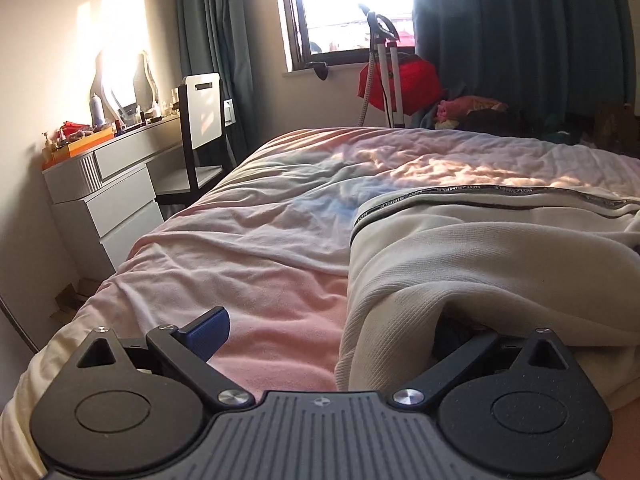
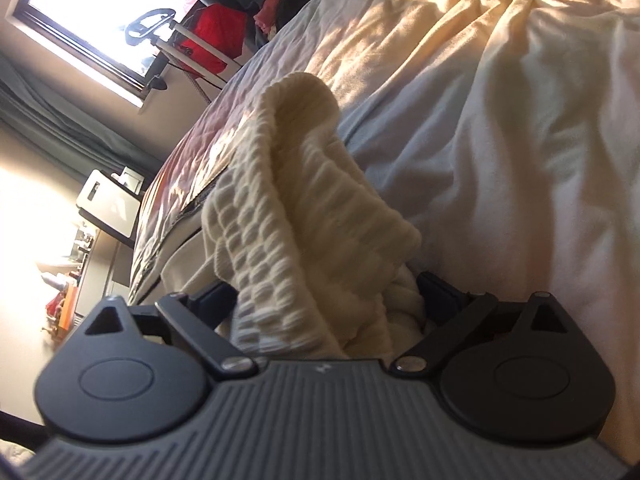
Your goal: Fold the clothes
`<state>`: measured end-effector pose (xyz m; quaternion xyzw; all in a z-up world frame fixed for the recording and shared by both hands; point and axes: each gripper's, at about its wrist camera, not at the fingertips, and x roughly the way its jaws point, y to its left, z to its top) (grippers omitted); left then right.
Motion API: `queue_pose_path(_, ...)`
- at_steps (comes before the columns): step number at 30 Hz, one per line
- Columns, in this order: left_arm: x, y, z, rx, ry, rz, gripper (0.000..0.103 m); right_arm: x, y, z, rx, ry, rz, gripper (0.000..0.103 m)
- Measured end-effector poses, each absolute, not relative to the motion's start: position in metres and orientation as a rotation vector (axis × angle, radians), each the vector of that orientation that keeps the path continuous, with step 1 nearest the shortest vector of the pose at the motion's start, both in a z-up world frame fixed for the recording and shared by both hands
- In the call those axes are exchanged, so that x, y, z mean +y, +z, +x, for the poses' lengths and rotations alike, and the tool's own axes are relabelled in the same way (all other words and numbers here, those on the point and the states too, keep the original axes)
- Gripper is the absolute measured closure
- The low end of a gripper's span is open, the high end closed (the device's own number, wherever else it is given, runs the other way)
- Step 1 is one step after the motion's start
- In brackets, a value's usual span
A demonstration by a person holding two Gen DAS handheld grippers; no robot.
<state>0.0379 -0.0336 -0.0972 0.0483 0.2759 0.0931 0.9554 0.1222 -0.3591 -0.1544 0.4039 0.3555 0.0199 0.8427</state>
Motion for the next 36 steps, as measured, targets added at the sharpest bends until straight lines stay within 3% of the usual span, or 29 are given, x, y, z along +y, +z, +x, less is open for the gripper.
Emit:
queue_pose_path(6,-0.010,-0.095,0.048,0.594,0.191,-0.042,0.001,-0.382,-0.135,0.099,0.523,0.170,1.085,0.003)
queue_pose_path(14,-0.010,-0.097,0.050,0.636,0.165,-0.062,0.001,-0.346,-0.152,0.128,0.819,0.059,0.754,0.004)
queue_pose_path(18,-0.013,-0.097,0.050,0.640,0.162,-0.056,0.001,-0.334,-0.149,0.126,0.824,0.046,0.691,0.005)
queue_pose_path(23,-0.016,-0.096,0.051,0.641,0.144,-0.035,0.001,-0.339,-0.138,0.119,0.780,0.024,0.696,0.038)
queue_pose_path(26,-0.019,-0.095,0.050,0.661,0.098,-0.001,0.003,-0.345,-0.129,0.114,0.739,0.015,0.713,0.052)
queue_pose_path(33,0.001,-0.073,0.032,0.674,-0.171,-0.016,0.007,-0.362,-0.127,0.115,0.703,0.009,0.784,0.055)
queue_pose_path(36,0.033,-0.060,0.030,0.641,-0.267,-0.203,0.002,-0.363,-0.132,0.117,0.711,0.001,0.815,0.055)
